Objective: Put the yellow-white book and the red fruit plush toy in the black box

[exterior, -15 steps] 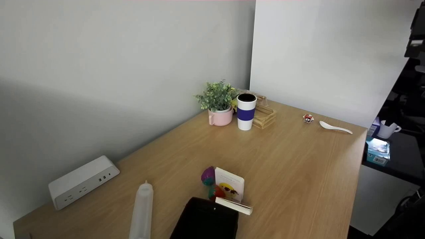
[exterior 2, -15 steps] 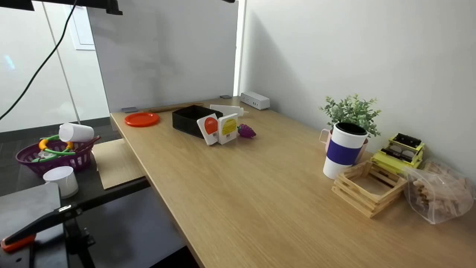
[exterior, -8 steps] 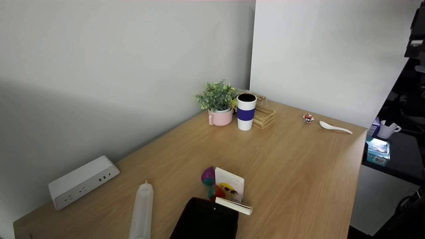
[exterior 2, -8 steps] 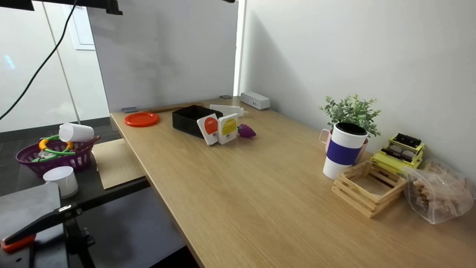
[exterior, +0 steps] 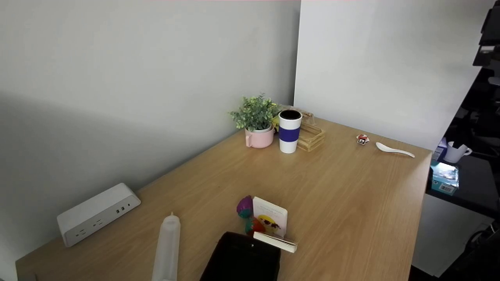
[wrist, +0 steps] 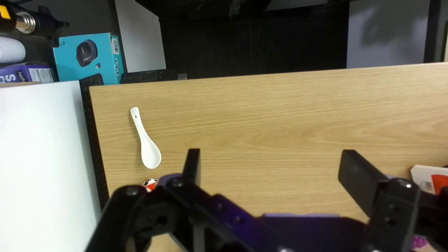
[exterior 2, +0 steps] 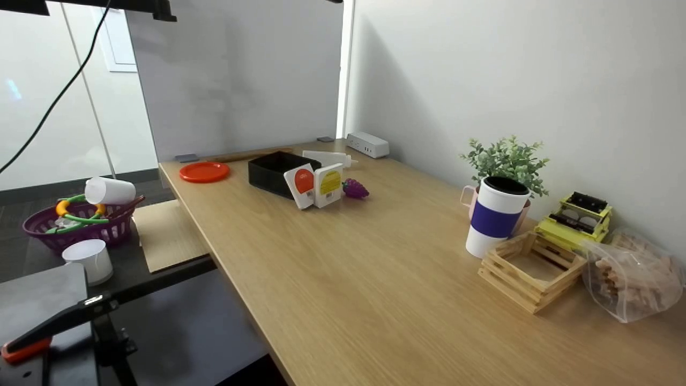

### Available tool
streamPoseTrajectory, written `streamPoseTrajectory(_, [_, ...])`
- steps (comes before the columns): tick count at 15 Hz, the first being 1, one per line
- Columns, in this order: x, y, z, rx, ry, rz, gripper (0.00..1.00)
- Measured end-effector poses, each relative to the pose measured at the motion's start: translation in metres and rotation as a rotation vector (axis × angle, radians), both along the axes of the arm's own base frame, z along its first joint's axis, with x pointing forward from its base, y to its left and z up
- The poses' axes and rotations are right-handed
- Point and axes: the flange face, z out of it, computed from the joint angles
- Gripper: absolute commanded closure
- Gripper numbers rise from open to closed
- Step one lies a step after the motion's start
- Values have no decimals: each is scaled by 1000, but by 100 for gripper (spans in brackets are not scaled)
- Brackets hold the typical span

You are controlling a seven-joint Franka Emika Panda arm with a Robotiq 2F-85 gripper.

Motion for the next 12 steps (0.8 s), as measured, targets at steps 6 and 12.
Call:
streamPoseTrajectory(6, [0,-3,16,-33,-75,20,0])
streamPoseTrajectory(12, [-8,3,8,81,-5,248,0])
